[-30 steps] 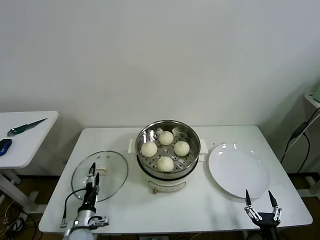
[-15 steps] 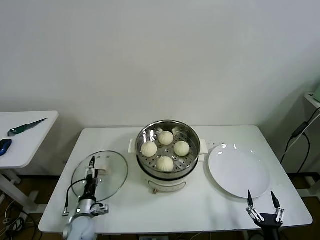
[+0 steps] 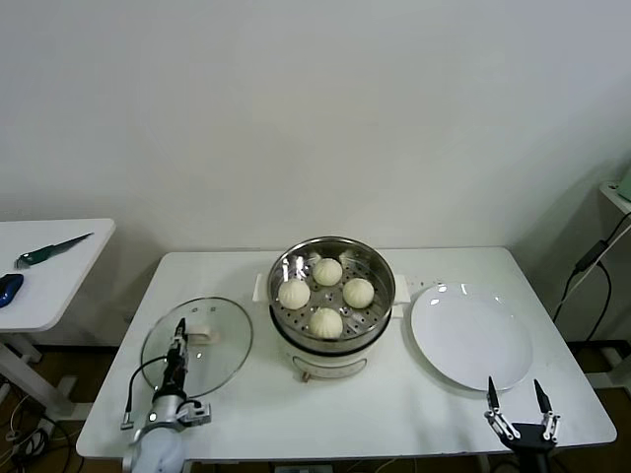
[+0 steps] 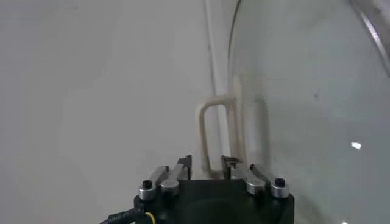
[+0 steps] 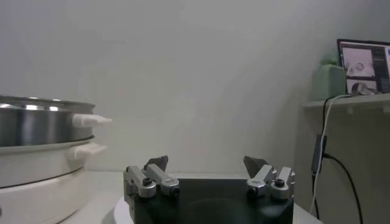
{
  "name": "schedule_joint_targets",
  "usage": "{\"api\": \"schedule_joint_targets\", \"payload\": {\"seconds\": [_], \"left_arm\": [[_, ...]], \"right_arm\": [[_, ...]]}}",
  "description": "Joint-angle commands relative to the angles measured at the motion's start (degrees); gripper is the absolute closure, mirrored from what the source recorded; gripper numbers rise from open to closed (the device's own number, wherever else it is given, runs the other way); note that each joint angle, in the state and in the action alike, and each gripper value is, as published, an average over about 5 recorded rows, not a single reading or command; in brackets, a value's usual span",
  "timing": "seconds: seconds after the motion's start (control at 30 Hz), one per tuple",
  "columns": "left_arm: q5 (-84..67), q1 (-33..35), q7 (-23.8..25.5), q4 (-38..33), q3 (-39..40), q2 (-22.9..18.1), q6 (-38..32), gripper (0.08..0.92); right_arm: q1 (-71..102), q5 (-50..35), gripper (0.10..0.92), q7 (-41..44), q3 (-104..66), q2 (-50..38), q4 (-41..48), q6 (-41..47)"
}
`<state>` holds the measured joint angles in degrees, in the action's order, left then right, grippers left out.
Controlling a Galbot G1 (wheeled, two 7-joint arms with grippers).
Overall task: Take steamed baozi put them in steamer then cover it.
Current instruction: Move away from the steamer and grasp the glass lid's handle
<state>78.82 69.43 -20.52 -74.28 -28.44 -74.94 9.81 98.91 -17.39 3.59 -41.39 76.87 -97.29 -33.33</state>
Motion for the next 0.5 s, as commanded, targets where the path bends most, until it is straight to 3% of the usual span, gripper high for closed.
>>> {"api": "schedule_joint_targets", "payload": {"seconds": [0.03,0.23,0.5], "left_arm": [[0.0,-0.6,0.2,1.0,0.1,0.1,0.1,0.647],[0.1,-0.4,0.2,1.0,-0.1,0.0,0.1,0.811],[-3.0,-0.4,0.3,-1.9,0.0,-0.3,-0.1,0.847]], "right_arm": [[0.0,0.0,0.203,-0.1,0.1,0.2,-0.1,0.0],[0.0,0.0,0.203,-0.1,0.1,0.3,-0.2,0.1],[-0.2,0.0,0.203,-0.1,0.1,0.4,-0.3,0.3]]}}
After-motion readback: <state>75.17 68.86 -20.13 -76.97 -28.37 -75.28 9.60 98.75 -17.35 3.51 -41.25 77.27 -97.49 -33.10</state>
